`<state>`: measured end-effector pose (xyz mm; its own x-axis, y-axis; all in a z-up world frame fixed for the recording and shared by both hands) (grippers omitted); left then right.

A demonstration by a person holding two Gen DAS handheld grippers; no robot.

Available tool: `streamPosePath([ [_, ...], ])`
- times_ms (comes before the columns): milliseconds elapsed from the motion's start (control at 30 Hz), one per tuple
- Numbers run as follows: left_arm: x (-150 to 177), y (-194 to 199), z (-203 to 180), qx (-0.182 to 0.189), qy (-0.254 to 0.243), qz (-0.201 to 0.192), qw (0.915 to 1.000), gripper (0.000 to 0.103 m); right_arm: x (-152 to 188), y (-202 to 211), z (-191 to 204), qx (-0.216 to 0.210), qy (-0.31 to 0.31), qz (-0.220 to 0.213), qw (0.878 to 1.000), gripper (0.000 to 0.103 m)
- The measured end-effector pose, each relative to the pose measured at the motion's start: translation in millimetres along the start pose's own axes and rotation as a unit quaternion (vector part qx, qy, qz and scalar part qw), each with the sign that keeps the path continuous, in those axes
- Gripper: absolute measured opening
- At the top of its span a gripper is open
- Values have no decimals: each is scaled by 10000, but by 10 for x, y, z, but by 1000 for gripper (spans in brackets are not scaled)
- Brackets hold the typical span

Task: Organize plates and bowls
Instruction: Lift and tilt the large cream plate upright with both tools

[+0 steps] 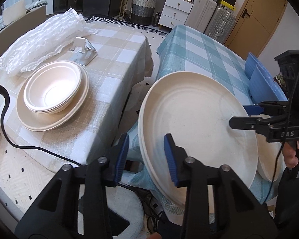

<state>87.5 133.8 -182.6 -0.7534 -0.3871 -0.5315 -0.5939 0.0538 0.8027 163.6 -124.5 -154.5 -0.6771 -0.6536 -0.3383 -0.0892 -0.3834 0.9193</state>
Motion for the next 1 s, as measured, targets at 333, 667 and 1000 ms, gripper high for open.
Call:
streamPosePath([
  [333, -5, -8, -52, -7, -57, -8, 10000, 22, 22, -48, -34, 142, 15, 14, 9999, 35],
  [667, -5, 5, -32, -37, -25, -49, 10000, 21, 22, -18, -81, -48, -154, -54, 9999, 23],
  [1000, -12, 27, 25, 40, -24, -43, 10000, 19, 25, -78, -74, -230, -109, 120, 9996, 26],
])
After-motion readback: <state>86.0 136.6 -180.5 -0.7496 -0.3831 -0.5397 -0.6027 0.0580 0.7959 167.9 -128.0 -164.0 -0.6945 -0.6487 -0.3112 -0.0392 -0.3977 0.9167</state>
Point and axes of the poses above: each gripper's, at about its wrist camera, not at the fingertips, and y roughly against the way its jaws point, z to its left, x to its underside, the point moved 9 cm from there along -y, roughly the way its jaws point, and after that the axes turned 1 degree about y, right-handed, at the moved point
